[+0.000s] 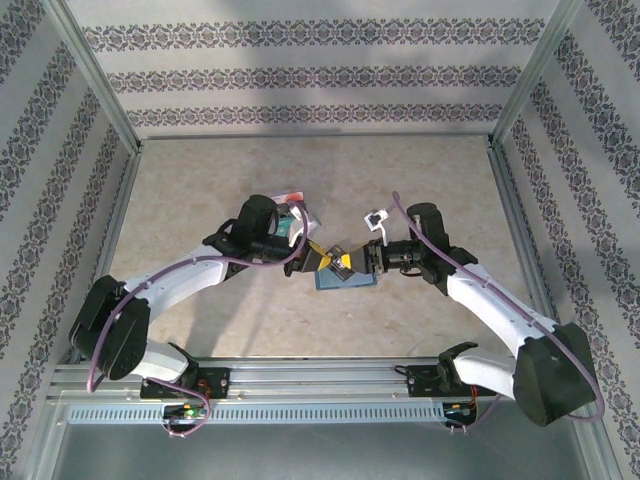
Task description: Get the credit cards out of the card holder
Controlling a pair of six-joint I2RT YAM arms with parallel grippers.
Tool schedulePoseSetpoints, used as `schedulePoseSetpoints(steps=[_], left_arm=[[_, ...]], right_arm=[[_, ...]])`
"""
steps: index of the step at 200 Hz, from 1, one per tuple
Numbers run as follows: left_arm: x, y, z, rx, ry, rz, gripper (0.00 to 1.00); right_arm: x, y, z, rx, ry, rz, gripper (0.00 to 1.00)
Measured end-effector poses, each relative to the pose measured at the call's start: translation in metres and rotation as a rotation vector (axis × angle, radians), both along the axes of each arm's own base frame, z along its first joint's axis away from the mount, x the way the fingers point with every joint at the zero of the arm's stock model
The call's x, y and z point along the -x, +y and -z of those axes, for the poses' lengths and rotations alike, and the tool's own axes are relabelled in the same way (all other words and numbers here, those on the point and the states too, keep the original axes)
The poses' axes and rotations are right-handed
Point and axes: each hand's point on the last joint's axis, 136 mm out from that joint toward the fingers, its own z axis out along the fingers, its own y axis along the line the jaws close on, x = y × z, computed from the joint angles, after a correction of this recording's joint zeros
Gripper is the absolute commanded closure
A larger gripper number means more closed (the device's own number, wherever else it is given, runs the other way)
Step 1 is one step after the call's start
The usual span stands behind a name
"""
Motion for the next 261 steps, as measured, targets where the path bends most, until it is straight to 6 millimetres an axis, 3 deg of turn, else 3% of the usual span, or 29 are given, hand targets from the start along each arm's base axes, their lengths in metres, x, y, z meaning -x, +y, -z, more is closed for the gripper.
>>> schedulePoseSetpoints(steps=[44, 76, 101, 135, 174, 182, 195, 206, 239, 261], left_arm=[[-0.010, 0.008, -0.010, 0.094, 0.000, -0.123, 1.00], [-0.019, 0.007, -0.026, 0.163, -0.011, -0.161, 1.00], [-0.023, 0.007, -0.036, 0.199, -0.019, -0.175, 1.00], [-0.025, 0.007, -0.042, 0.221, -0.020, -0.182, 1.00], [-0.029, 0.010, -0.043, 0.227, -0.018, -0.197, 1.00], [-0.030, 0.011, -0.043, 0.227, -0.015, -0.202, 0.93], [-0.031, 0.012, -0.043, 0.230, -0.010, -0.204, 0.63], [-0.031, 0.013, -0.043, 0.232, -0.006, -0.204, 0.49], [-0.039, 0.019, -0.047, 0.214, -0.018, -0.208, 0.43], [-0.051, 0.021, -0.068, 0.153, -0.091, -0.207, 0.40]], right_arm=[[-0.003, -0.004, -0.003, -0.065, -0.038, 0.097, 0.53], [0.000, 0.003, 0.002, -0.090, -0.029, 0.114, 0.52], [-0.005, 0.006, -0.006, -0.118, -0.048, 0.130, 0.70], [-0.012, 0.006, -0.011, -0.137, -0.060, 0.155, 0.75], [-0.012, 0.006, -0.016, -0.151, -0.076, 0.155, 0.94], [-0.011, 0.006, -0.019, -0.155, -0.088, 0.148, 0.99], [-0.009, 0.007, -0.023, -0.163, -0.100, 0.139, 1.00], [-0.007, 0.007, -0.025, -0.168, -0.107, 0.130, 1.00], [-0.002, 0.005, -0.023, -0.144, -0.110, 0.118, 1.00], [0.001, 0.005, -0.020, -0.107, -0.101, 0.100, 1.00]])
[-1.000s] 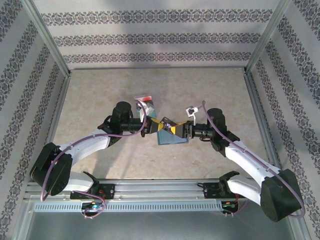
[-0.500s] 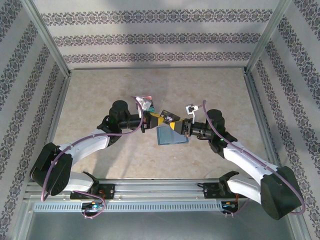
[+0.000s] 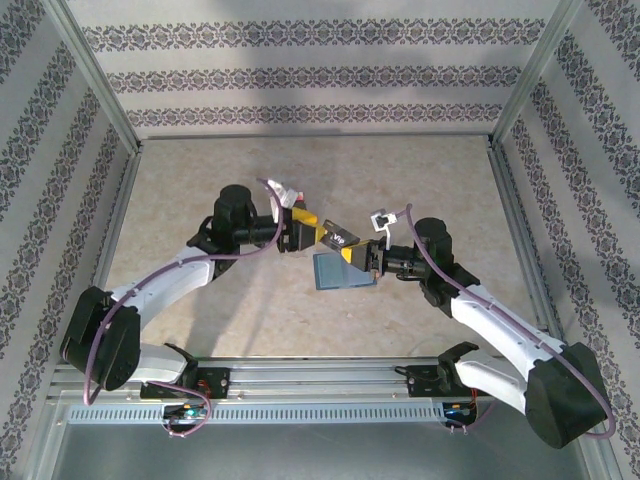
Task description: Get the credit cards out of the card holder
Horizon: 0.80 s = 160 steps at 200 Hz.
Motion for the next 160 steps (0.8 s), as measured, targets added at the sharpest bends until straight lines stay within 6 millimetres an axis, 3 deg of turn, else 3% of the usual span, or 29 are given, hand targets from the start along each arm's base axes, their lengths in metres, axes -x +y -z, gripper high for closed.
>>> schedulePoseSetpoints(steps=[28, 46, 62, 106, 160], left_arm=[[-0.005, -0.001, -0.042, -0.106, -0.135, 0.044, 0.39], [-0.005, -0.004, -0.052, -0.184, -0.194, 0.100, 0.40], [-0.004, -0.006, -0.045, -0.262, -0.199, 0.158, 0.41], [0.007, -0.016, -0.001, -0.422, -0.130, 0.343, 0.43], [0.027, -0.013, 0.016, -0.488, -0.079, 0.513, 0.52]], right_arm=[[0.006, 0.001, 0.002, 0.032, 0.006, -0.036, 1.00], [0.011, 0.005, 0.001, 0.051, 0.006, -0.070, 1.00], [0.015, 0.011, 0.001, 0.065, 0.006, -0.104, 1.00], [0.024, 0.024, 0.003, 0.095, 0.012, -0.185, 1.00], [0.028, 0.027, 0.008, 0.114, 0.025, -0.221, 1.00]])
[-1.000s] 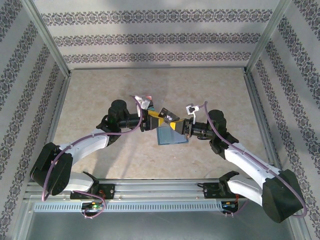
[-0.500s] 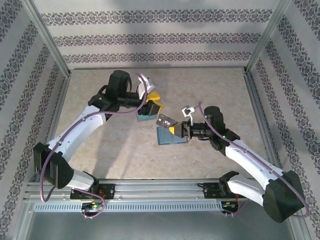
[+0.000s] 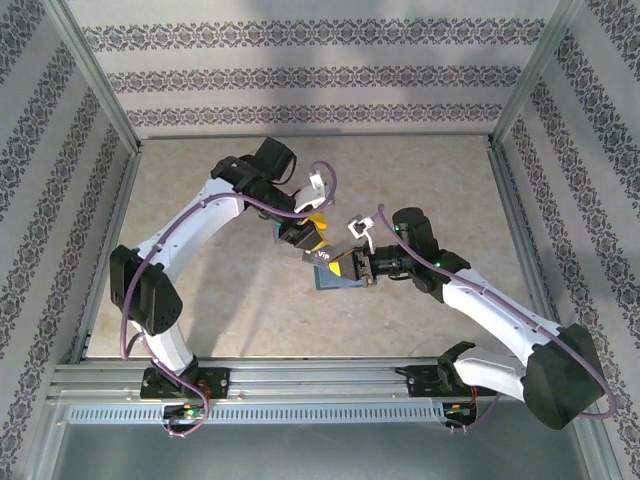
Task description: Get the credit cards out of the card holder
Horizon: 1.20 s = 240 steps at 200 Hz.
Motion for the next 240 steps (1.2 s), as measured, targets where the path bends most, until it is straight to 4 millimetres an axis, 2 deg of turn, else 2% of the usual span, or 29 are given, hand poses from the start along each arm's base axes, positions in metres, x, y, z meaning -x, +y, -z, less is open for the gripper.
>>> schedulePoseSetpoints(steps=[25, 45, 68, 74, 87, 95, 102, 109, 117, 132, 143, 161, 198, 240], left_arm=[[0.005, 0.000, 0.010, -0.025, 0.042, 0.044, 0.54], [0.012, 0.001, 0.020, -0.047, 0.084, 0.069, 0.71], [0.019, 0.000, 0.023, -0.048, 0.119, 0.102, 1.00], [0.021, 0.000, 0.023, -0.047, 0.132, 0.107, 1.00], [0.024, 0.001, 0.022, -0.045, 0.136, 0.115, 1.00], [0.024, 0.001, 0.022, -0.043, 0.135, 0.118, 1.00], [0.024, 0.001, 0.022, -0.041, 0.133, 0.119, 1.00], [0.023, 0.001, 0.022, -0.043, 0.127, 0.118, 1.00], [0.020, 0.001, 0.023, -0.042, 0.115, 0.114, 1.00], [0.008, 0.003, 0.028, -0.044, 0.070, 0.084, 1.00], [-0.002, 0.008, 0.034, -0.055, 0.041, 0.044, 1.00], [-0.029, 0.021, 0.045, -0.084, -0.028, -0.050, 1.00], [-0.092, 0.050, 0.061, -0.081, -0.185, -0.233, 1.00], [-0.145, 0.080, 0.060, -0.043, -0.300, -0.346, 1.00]], right_arm=[[0.001, 0.001, -0.002, 0.000, -0.003, -0.018, 1.00], [0.001, 0.002, -0.001, 0.005, -0.002, -0.024, 1.00], [0.001, 0.001, 0.006, 0.025, 0.021, -0.021, 1.00], [0.000, 0.000, 0.008, 0.032, 0.022, -0.016, 0.99], [-0.001, 0.000, 0.010, 0.040, 0.016, -0.012, 0.86], [-0.002, -0.001, 0.010, 0.046, 0.011, -0.006, 0.70], [-0.004, -0.002, 0.011, 0.054, 0.009, 0.006, 0.52], [-0.006, -0.003, 0.013, 0.063, 0.008, 0.021, 0.42], [-0.010, -0.006, 0.015, 0.077, 0.009, 0.043, 0.37], [-0.019, -0.014, 0.021, 0.118, 0.022, 0.104, 0.30], [-0.027, -0.021, 0.025, 0.154, 0.023, 0.154, 0.19], [-0.038, -0.031, 0.033, 0.211, 0.043, 0.236, 0.02], [-0.058, -0.054, 0.051, 0.354, 0.091, 0.420, 0.05], [-0.072, -0.081, 0.078, 0.501, 0.167, 0.593, 0.05]])
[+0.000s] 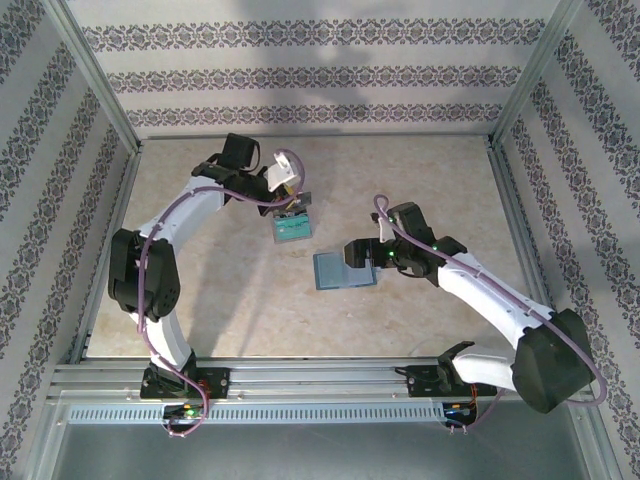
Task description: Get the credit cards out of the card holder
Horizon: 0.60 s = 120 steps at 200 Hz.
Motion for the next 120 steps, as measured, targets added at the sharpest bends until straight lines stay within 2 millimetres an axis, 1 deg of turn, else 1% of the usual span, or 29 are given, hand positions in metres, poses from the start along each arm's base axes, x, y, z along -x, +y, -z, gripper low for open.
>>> schedulePoseSetpoints(steps=[17, 35, 58, 73, 93, 120], left_arm=[[-0.017, 0.006, 0.009, 0.002, -0.015, -0.014, 1.00], [-0.028, 0.012, 0.028, -0.008, -0.004, -0.020, 1.00], [-0.034, 0.017, 0.052, -0.022, 0.026, -0.019, 1.00], [-0.037, 0.022, 0.062, -0.026, 0.037, -0.017, 1.00], [-0.039, 0.026, 0.067, -0.026, 0.041, -0.015, 1.00], [-0.046, 0.028, 0.061, -0.023, 0.014, -0.009, 1.00]], right_arm=[[-0.003, -0.006, 0.003, 0.026, 0.010, 0.045, 0.05], [-0.007, -0.010, 0.000, 0.038, 0.003, 0.075, 0.04], [-0.011, -0.013, -0.003, 0.043, -0.004, 0.103, 0.04], [-0.011, -0.014, -0.003, 0.049, -0.003, 0.111, 0.03], [-0.012, -0.016, -0.002, 0.055, -0.005, 0.118, 0.03], [-0.012, -0.016, -0.002, 0.055, -0.004, 0.126, 0.03]])
